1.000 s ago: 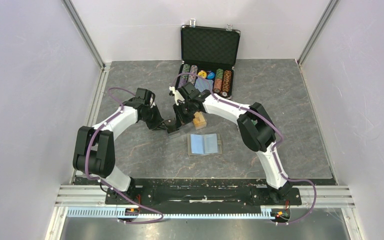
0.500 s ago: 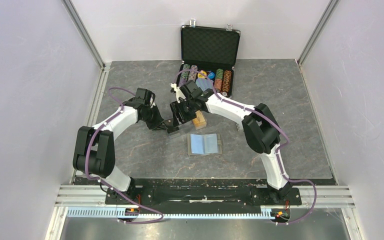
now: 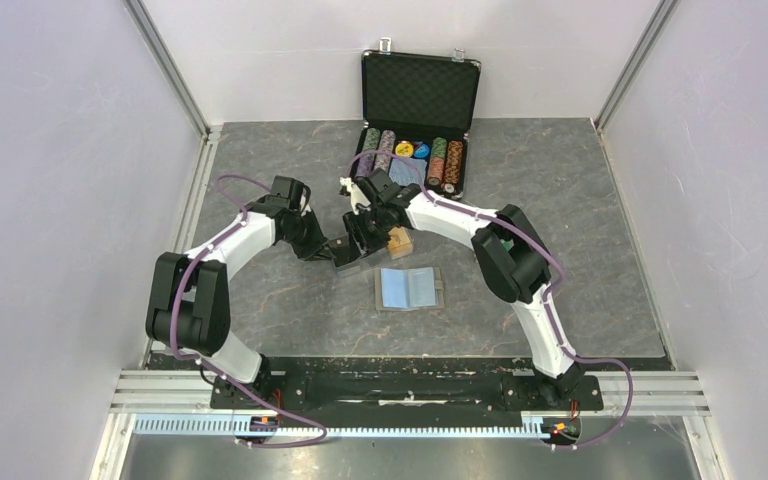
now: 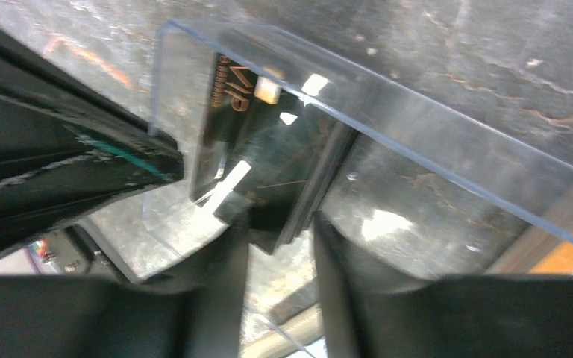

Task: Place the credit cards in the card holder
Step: Pick up the credit card from the storage box.

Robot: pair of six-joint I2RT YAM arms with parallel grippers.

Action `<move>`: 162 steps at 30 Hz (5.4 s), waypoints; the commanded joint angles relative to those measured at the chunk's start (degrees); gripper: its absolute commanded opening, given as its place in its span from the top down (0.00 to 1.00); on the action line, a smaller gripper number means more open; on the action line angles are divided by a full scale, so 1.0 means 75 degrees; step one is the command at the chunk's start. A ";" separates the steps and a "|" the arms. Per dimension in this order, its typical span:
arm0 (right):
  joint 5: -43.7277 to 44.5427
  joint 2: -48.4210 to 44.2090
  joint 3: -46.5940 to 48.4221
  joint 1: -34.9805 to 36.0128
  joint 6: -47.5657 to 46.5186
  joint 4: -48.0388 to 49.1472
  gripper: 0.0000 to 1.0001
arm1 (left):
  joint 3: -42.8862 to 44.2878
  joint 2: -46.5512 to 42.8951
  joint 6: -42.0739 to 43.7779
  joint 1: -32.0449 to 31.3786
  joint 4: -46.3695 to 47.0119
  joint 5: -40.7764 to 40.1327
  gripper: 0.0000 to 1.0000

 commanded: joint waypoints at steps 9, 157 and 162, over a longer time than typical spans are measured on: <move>0.0147 -0.0006 0.0105 -0.0040 -0.0202 -0.0401 1.00 | -0.0152 0.0206 0.0156 -0.0218 0.0140 0.0035 0.93; -0.3323 -0.4594 -0.3515 -0.2113 0.3919 0.4453 0.32 | -0.1897 -0.2928 -0.2725 -0.0019 0.7028 0.3873 0.94; -0.3750 -0.4698 -0.4166 -0.2127 0.5061 0.5996 0.47 | -0.2090 -0.2799 -0.3315 -0.0019 0.8014 0.4252 0.95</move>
